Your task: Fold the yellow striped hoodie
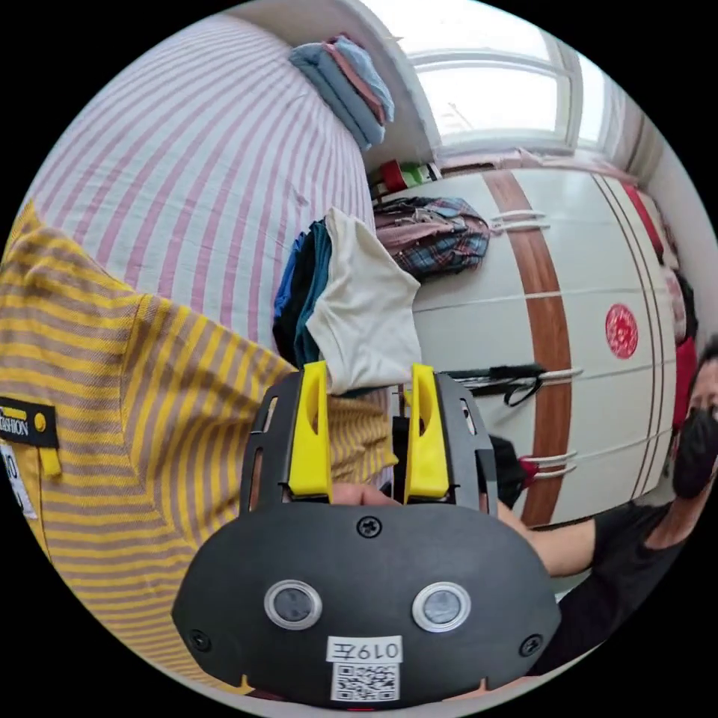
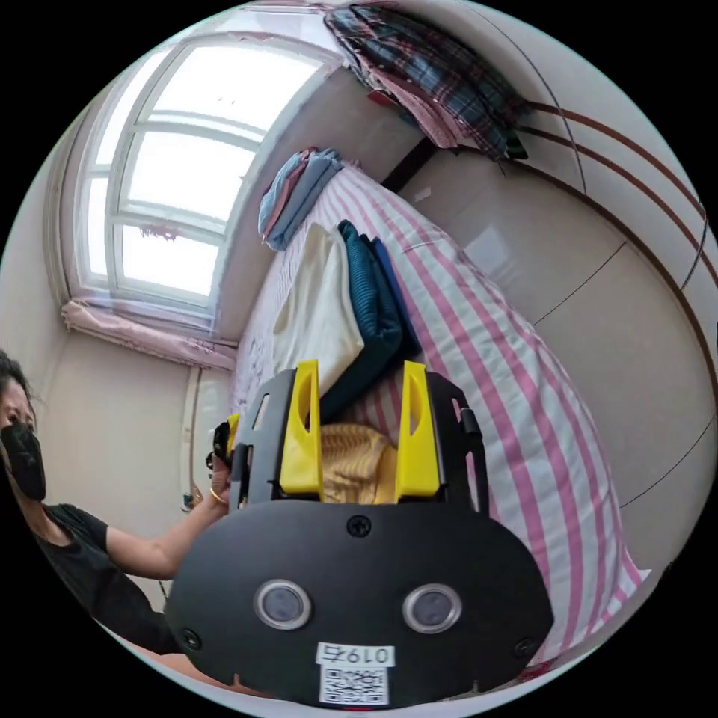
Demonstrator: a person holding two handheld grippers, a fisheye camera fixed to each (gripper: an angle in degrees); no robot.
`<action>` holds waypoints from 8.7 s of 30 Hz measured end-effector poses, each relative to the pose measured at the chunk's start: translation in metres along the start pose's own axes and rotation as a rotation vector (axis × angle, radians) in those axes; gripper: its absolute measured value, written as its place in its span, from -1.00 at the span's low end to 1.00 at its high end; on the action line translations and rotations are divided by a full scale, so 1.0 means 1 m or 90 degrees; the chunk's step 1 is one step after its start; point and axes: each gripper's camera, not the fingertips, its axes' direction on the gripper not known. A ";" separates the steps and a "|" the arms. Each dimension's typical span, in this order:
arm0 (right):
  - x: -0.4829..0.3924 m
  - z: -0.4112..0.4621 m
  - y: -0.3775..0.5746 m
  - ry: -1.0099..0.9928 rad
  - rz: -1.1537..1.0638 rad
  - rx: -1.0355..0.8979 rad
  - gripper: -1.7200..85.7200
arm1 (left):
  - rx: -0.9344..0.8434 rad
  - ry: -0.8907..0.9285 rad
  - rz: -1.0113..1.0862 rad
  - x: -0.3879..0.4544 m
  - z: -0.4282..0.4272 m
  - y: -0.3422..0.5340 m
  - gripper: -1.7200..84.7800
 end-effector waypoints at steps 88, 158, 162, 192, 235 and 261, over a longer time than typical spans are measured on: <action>-0.078 0.232 0.057 0.139 -0.414 -0.579 -0.65 | -0.306 -0.207 0.420 0.051 0.135 0.075 -0.67; 0.151 0.056 0.019 0.089 0.003 -0.224 -0.73 | -0.404 -0.428 0.195 -0.075 0.064 -0.015 -0.78; 0.184 0.055 0.061 0.041 0.138 -0.197 -0.71 | -0.394 -0.438 0.191 -0.078 0.062 -0.017 -0.77; 0.230 0.090 0.030 0.295 0.012 -0.267 -0.85 | -0.435 -0.476 0.276 -0.106 0.042 -0.047 -0.69; 0.148 0.262 0.499 0.114 -0.656 -0.391 -0.97 | -0.049 -0.414 -0.135 -0.108 -0.282 0.511 -0.93; 0.121 0.687 1.073 0.356 -0.936 -0.345 -0.74 | 0.009 -0.527 -0.061 -0.308 -0.756 0.423 -0.68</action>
